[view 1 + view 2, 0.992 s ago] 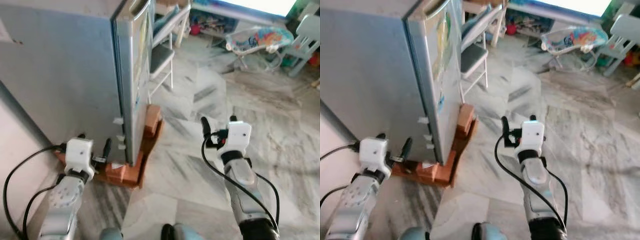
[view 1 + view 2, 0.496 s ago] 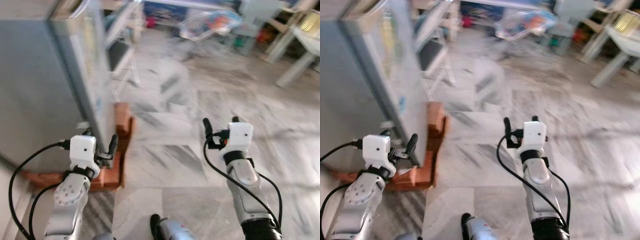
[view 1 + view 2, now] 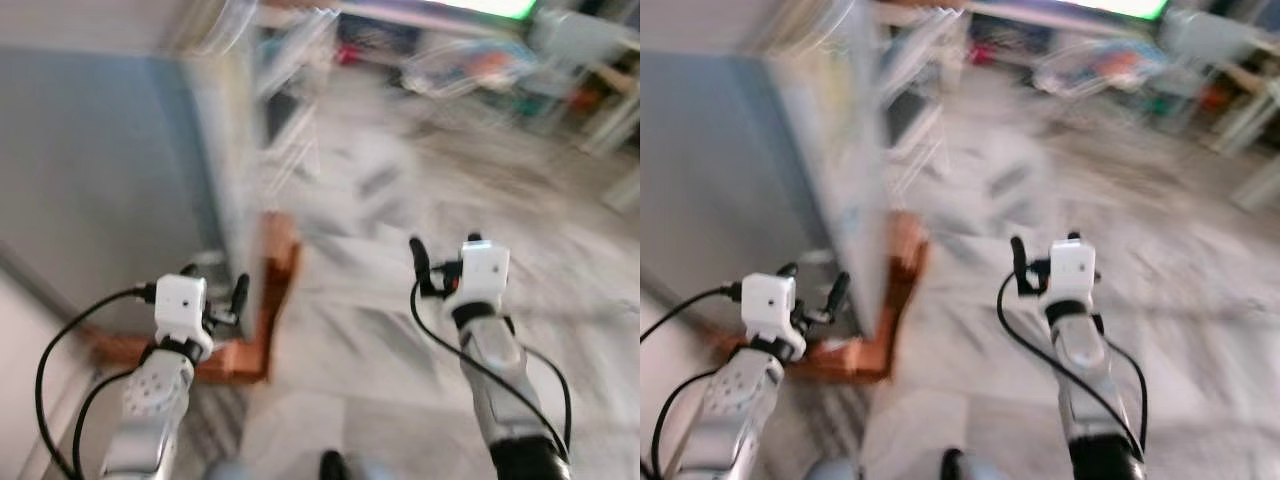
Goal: Restocking fridge
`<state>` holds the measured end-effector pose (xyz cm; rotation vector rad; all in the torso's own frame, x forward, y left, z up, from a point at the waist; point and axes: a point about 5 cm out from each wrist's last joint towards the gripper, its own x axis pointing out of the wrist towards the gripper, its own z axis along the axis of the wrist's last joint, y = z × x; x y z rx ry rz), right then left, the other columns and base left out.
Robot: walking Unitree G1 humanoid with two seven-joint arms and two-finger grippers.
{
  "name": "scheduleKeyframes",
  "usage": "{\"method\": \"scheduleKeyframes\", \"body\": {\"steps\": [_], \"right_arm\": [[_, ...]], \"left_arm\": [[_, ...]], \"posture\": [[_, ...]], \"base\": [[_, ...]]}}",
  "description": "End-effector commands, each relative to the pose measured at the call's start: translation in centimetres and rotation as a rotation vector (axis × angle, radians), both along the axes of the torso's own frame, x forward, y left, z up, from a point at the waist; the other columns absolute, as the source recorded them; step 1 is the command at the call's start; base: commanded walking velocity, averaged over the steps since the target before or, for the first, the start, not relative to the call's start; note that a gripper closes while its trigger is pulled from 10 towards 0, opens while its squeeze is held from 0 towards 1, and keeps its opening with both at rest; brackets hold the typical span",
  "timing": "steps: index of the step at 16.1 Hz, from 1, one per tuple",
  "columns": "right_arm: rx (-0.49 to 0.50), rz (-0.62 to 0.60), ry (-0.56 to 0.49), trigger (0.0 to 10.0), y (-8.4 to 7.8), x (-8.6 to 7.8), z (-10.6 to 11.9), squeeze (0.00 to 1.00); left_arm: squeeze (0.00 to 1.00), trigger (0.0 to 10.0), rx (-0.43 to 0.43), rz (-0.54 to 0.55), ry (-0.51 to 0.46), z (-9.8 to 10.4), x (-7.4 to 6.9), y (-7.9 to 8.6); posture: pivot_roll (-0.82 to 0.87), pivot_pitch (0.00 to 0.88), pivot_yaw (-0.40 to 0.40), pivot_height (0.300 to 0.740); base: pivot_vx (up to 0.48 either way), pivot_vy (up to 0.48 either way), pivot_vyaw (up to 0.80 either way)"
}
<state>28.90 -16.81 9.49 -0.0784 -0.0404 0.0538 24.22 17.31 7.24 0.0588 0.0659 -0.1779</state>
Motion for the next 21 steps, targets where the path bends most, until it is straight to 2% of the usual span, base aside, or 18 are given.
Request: {"method": "scheduleKeyframes", "body": {"steps": [1, 2, 9, 14, 18, 21], "right_arm": [[0.001, -0.005, 0.017, 10.0, -0.2, -0.2, -0.3, 0.00], [0.000, -0.002, 0.011, 10.0, -0.3, -0.1, -0.3, 0.00], [-0.002, 0.015, 0.028, 10.0, 0.1, -0.3, -0.7, 0.00], [0.012, 0.023, 0.199, 10.0, 0.0, -1.5, -2.5, 0.00], [0.006, 0.106, 0.276, 10.0, 0.6, -2.0, -3.1, 0.00], [0.002, 0.147, 0.310, 10.0, 1.0, -2.2, -3.2, 0.00]], "left_arm": [[0.00, 10.0, 0.002, -0.012, 0.002, 0.0, -0.1, -0.2], [0.00, 10.0, 0.001, -0.016, 0.010, -0.2, -0.4, -0.2], [0.00, 10.0, -0.015, -0.040, 0.044, -0.9, -1.3, -0.5], [0.00, 10.0, -0.019, 0.004, -0.010, 0.1, -0.5, -0.3], [0.00, 10.0, 0.043, 0.091, -0.048, 0.5, 1.0, 0.2], [0.00, 10.0, 0.061, 0.121, -0.046, 0.6, 1.4, 0.9]], "posture": [[0.10, 0.110, -0.110, 0.740], [0.10, 0.110, -0.110, 0.740], [0.11, 0.116, -0.125, 0.740], [0.11, 0.126, -0.135, 0.740], [0.10, 0.132, -0.134, 0.740], [0.10, 0.138, -0.133, 0.740]], "base": [[0.000, 0.000, -0.80], [0.000, 0.000, -0.80], [0.000, 0.000, 0.00], [0.000, 0.000, -0.51], [0.000, 0.000, 0.00], [0.000, 0.000, 0.00]]}}
